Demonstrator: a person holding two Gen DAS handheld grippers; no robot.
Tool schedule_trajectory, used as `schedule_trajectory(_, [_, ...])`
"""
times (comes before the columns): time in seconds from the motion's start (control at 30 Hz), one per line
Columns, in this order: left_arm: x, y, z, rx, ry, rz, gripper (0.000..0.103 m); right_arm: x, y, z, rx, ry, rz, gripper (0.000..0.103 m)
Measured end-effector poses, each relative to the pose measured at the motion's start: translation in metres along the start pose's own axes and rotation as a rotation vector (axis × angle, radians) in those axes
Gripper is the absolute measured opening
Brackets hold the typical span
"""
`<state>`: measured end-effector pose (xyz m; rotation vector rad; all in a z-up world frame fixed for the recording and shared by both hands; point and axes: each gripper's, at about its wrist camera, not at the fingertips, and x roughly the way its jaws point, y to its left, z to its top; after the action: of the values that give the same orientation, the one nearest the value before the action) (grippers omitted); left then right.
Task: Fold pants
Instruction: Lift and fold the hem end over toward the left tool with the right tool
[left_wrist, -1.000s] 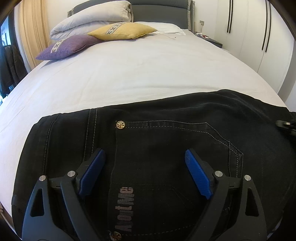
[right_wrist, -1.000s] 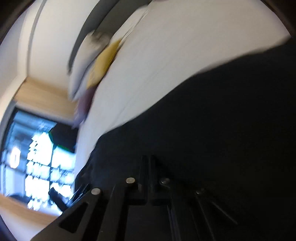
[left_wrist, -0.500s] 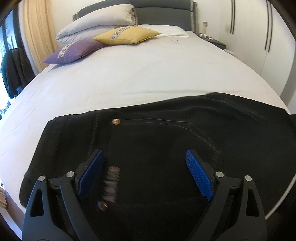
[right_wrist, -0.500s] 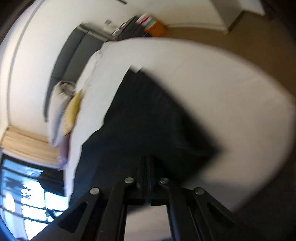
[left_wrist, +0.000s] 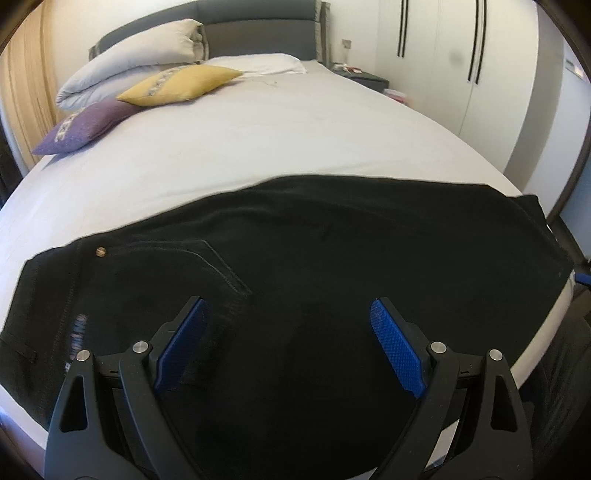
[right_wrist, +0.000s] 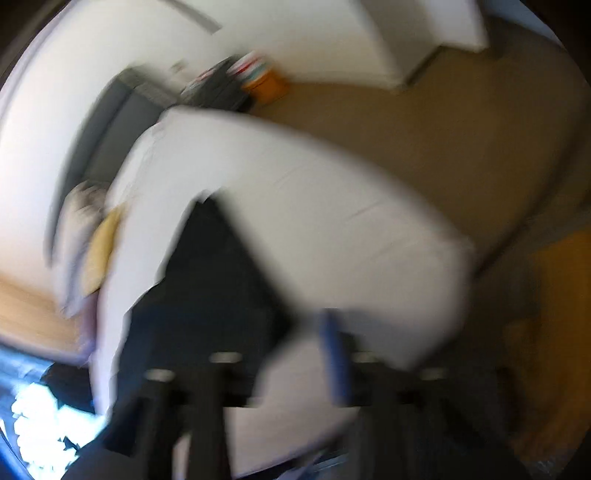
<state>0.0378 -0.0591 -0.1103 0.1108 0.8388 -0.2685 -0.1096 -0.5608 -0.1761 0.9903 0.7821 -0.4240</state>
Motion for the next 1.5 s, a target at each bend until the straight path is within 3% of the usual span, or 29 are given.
schedule_trajectory(0.1, [0.001,-0.013,0.0,-0.002,0.002,-0.025,0.09,-0.014,0.002,0.002,0.093,-0.017,0.149,0.057])
schedule_trajectory(0.23, [-0.006,-0.027,-0.005,-0.005,-0.005,-0.062,0.09,-0.001,-0.007,-0.006,0.211,0.056,0.272,0.057])
schedule_trajectory(0.33, [-0.016,-0.036,-0.011,0.0,-0.011,-0.078,0.09,0.011,-0.028,-0.015,0.226,0.106,0.269,0.057])
schedule_trajectory(0.47, [-0.021,-0.038,-0.012,-0.006,-0.01,-0.085,0.09,0.032,-0.032,-0.017,0.269,0.11,0.288,0.058])
schedule_trajectory(0.87, [-0.034,-0.05,-0.017,0.008,-0.015,-0.129,0.09,0.063,-0.036,-0.017,0.413,0.09,0.509,0.058])
schedule_trajectory(1.0, [-0.029,-0.054,-0.01,0.018,-0.017,-0.145,0.09,0.067,-0.035,-0.02,0.456,0.066,0.541,0.058])
schedule_trajectory(1.1, [-0.03,-0.061,-0.008,0.034,-0.016,-0.162,0.09,0.074,-0.038,-0.029,0.561,0.039,0.633,0.058])
schedule_trajectory(1.33, [-0.026,-0.079,-0.007,0.069,0.003,-0.192,0.09,0.078,-0.024,-0.031,0.547,-0.014,0.635,0.055])
schedule_trajectory(1.4, [-0.023,-0.083,-0.007,0.072,0.01,-0.199,0.09,0.08,-0.022,-0.028,0.552,-0.014,0.635,0.051])
schedule_trajectory(1.5, [-0.018,-0.091,-0.005,0.081,0.018,-0.215,0.09,0.087,-0.019,-0.023,0.554,-0.016,0.624,0.036])
